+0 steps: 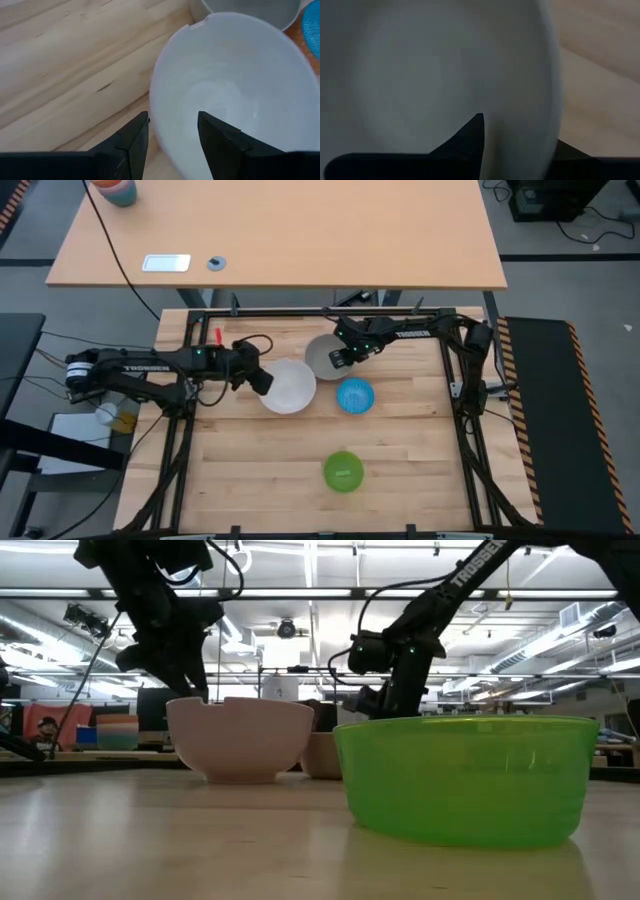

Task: Nest bowls inside each other
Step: Stack the gray bowl on top of the white bowl

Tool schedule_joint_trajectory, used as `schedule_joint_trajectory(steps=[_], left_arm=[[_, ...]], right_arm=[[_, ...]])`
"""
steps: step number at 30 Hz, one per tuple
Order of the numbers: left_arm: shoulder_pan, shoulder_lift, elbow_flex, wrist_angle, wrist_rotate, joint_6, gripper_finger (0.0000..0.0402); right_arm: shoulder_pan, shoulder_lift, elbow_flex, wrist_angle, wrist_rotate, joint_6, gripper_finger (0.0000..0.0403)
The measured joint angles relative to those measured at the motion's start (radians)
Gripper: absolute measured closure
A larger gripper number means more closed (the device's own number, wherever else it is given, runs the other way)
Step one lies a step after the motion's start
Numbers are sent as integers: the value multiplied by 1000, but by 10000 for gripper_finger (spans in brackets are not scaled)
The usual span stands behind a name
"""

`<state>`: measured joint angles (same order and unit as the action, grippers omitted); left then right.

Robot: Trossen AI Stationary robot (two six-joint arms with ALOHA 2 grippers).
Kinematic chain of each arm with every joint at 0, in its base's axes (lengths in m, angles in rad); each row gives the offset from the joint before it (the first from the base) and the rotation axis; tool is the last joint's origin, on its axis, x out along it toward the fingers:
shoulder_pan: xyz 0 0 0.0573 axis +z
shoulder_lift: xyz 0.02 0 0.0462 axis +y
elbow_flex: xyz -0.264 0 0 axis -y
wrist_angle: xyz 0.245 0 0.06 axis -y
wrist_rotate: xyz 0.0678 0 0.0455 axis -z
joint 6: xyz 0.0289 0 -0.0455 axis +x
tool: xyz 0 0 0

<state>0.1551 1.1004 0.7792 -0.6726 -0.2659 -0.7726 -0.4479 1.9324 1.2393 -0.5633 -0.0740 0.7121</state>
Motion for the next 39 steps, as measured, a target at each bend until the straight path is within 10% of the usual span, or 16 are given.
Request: schedule_joint_trajectory(steps=[21, 39], left_arm=[[-2, -50, 63, -50, 185, -85, 228], [16, -73, 394, -112, -33, 209, 228]], right_arm=[[-33, -15, 1, 64, -65, -149, 393], [22, -267, 1, 308, -85, -146, 393]])
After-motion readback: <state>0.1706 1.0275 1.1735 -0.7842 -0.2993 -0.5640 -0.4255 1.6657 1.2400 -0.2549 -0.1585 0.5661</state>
